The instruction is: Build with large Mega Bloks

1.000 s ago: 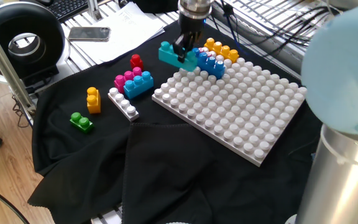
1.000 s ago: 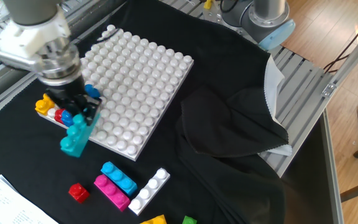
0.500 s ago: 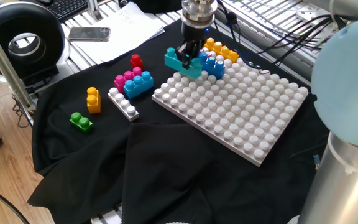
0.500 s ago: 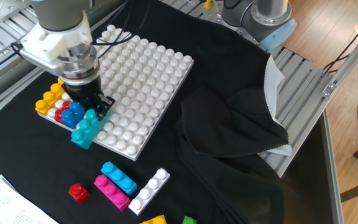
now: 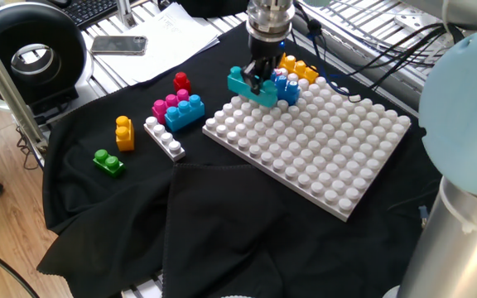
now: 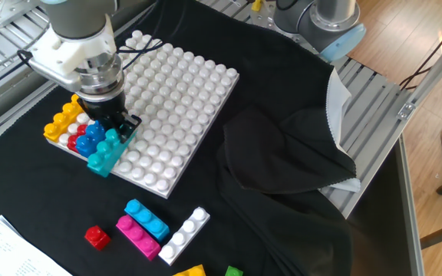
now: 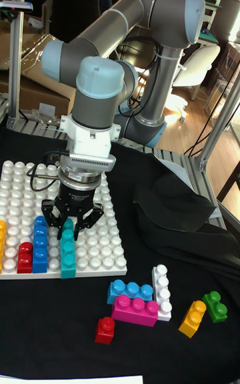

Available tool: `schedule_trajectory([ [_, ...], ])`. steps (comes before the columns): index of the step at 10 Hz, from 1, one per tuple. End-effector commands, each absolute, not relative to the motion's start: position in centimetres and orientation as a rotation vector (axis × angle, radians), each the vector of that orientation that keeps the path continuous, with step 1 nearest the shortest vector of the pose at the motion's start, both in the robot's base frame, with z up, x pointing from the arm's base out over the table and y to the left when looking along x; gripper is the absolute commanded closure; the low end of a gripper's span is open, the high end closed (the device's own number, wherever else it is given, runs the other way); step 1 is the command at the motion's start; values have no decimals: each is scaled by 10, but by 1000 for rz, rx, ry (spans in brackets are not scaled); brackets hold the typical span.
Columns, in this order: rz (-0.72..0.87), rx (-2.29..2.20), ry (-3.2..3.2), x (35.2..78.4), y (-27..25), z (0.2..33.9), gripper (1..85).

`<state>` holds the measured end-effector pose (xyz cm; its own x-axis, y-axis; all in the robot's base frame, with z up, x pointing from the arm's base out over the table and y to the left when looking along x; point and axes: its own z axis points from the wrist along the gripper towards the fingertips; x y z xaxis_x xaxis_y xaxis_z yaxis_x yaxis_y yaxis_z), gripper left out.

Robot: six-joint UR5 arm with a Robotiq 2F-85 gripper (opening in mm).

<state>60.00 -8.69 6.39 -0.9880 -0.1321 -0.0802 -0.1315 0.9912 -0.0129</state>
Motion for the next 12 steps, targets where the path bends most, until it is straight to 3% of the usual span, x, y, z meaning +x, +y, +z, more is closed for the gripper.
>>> schedule_trajectory([
  [1, 25, -127, 3000, 612, -89, 59, 847],
  [4, 92, -190, 2905, 634, -75, 64, 847],
  [8, 103, -115, 2970, 586, -80, 75, 847],
  [12, 57, -157, 2975, 581, -85, 66, 847],
])
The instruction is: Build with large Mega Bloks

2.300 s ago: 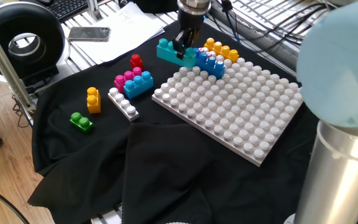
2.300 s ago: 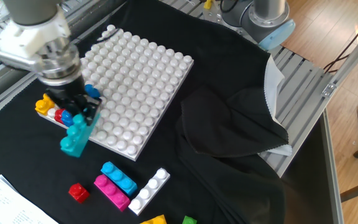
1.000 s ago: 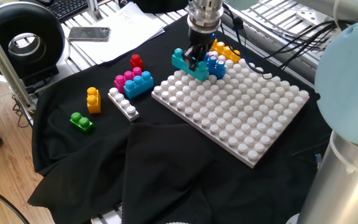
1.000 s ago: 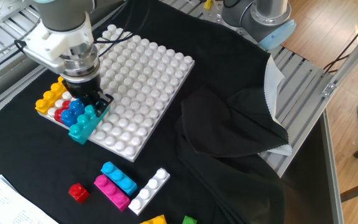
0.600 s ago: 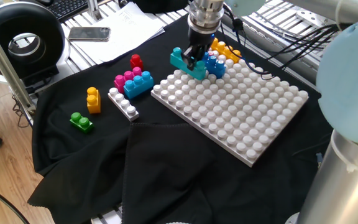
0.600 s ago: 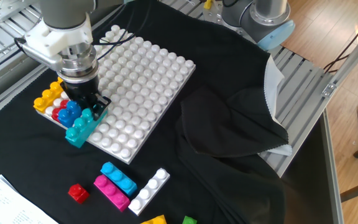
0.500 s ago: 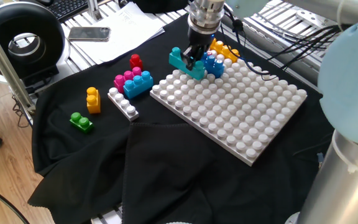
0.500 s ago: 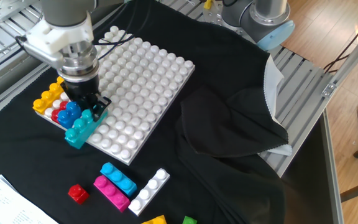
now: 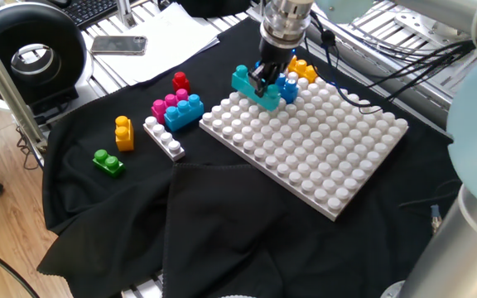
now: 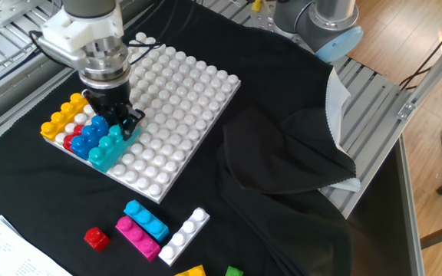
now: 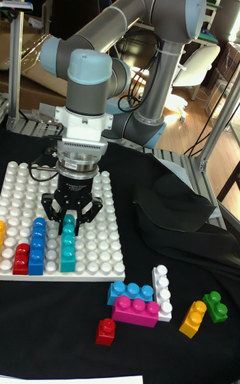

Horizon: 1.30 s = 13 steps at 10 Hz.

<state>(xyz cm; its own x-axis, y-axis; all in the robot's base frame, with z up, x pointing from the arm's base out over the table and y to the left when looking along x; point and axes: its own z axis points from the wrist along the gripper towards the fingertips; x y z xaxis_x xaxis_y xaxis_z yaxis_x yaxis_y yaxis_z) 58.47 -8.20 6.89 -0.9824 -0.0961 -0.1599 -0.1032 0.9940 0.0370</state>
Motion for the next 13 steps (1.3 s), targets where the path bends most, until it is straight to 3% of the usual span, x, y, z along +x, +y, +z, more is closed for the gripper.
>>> schedule_trajectory([
  [1, 54, -159, 2969, 585, -87, 63, 847],
  [13, 152, -229, 2995, 577, -88, 45, 843],
])
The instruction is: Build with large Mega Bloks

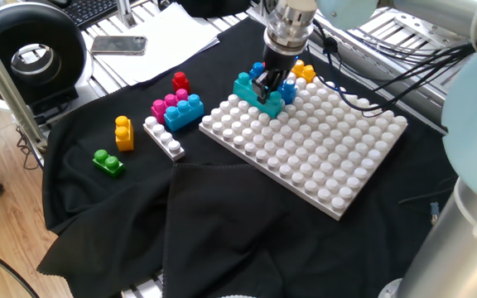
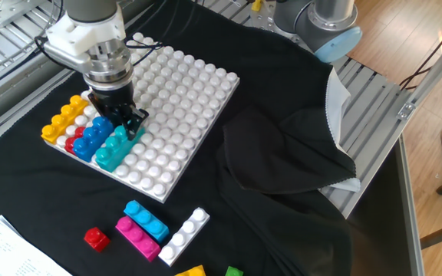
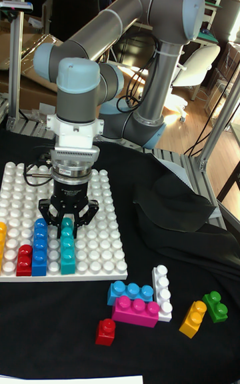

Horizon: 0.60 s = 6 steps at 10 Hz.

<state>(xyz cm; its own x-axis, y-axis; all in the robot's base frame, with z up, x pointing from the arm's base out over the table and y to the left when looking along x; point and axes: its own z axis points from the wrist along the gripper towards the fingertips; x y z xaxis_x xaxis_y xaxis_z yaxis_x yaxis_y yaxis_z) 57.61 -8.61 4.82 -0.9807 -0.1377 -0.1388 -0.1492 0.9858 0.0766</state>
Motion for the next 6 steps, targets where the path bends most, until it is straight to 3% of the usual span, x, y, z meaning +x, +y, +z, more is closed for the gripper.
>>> schedule_trajectory([
  [1, 149, -227, 2993, 578, -87, 43, 843],
  [6, 94, -238, 2997, 574, -95, 45, 843],
])
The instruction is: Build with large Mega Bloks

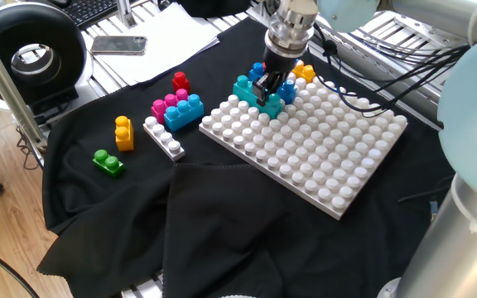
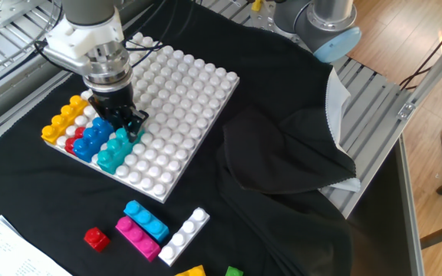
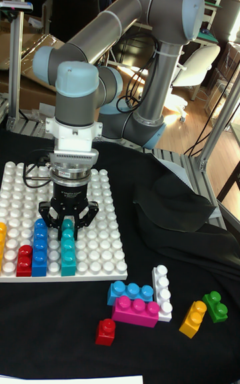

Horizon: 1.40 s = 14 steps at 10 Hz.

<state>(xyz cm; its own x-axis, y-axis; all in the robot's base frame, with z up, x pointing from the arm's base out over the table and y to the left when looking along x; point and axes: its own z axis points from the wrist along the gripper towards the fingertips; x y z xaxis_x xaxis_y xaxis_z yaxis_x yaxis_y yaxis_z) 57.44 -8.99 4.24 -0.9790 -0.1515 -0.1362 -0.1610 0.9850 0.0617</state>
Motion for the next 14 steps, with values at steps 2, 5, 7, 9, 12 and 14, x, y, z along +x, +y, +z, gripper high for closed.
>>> schedule_trajectory([
  [2, 85, -223, 3008, 573, -87, 49, 753],
  [5, 95, -362, 2975, 589, -69, 54, 337],
  [7, 173, -425, 2953, 600, -72, 61, 270],
  [9, 230, -377, 2936, 621, -74, 75, 270],
  [12, 169, -311, 2934, 641, -77, 68, 323],
  [14, 78, -314, 2959, 638, -91, 59, 473],
])
